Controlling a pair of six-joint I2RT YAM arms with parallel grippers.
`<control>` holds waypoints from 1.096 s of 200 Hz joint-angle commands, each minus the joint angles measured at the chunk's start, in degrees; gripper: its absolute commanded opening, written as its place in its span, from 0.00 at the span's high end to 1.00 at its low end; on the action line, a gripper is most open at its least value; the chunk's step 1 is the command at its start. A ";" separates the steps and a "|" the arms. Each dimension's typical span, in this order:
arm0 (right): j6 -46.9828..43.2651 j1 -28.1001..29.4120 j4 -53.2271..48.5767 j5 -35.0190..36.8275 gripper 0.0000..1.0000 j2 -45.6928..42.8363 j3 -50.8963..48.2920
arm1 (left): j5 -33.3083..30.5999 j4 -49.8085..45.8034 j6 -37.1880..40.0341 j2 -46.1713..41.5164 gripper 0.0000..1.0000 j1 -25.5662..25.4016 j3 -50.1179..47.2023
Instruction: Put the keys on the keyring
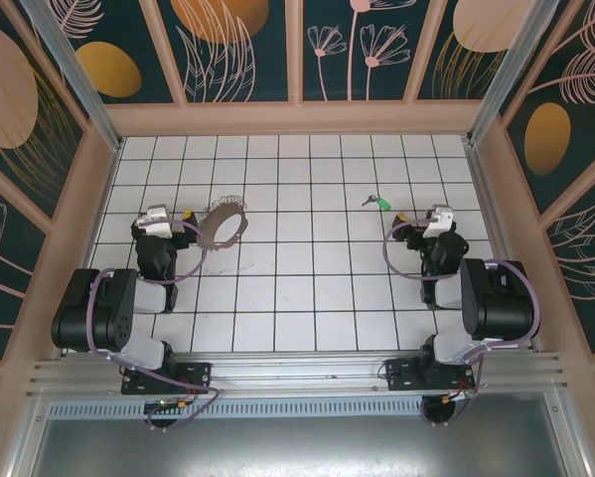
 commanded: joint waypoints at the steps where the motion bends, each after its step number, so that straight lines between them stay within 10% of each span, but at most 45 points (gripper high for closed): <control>1: -0.45 -0.38 2.01 -1.02 0.01 -0.16 -0.18 | -0.16 1.14 -0.71 -0.40 0.01 0.23 -0.14; 219: 1.24 -0.31 -0.66 3.67 0.01 -1.52 0.68 | 1.65 0.18 0.05 -1.04 0.01 0.23 0.05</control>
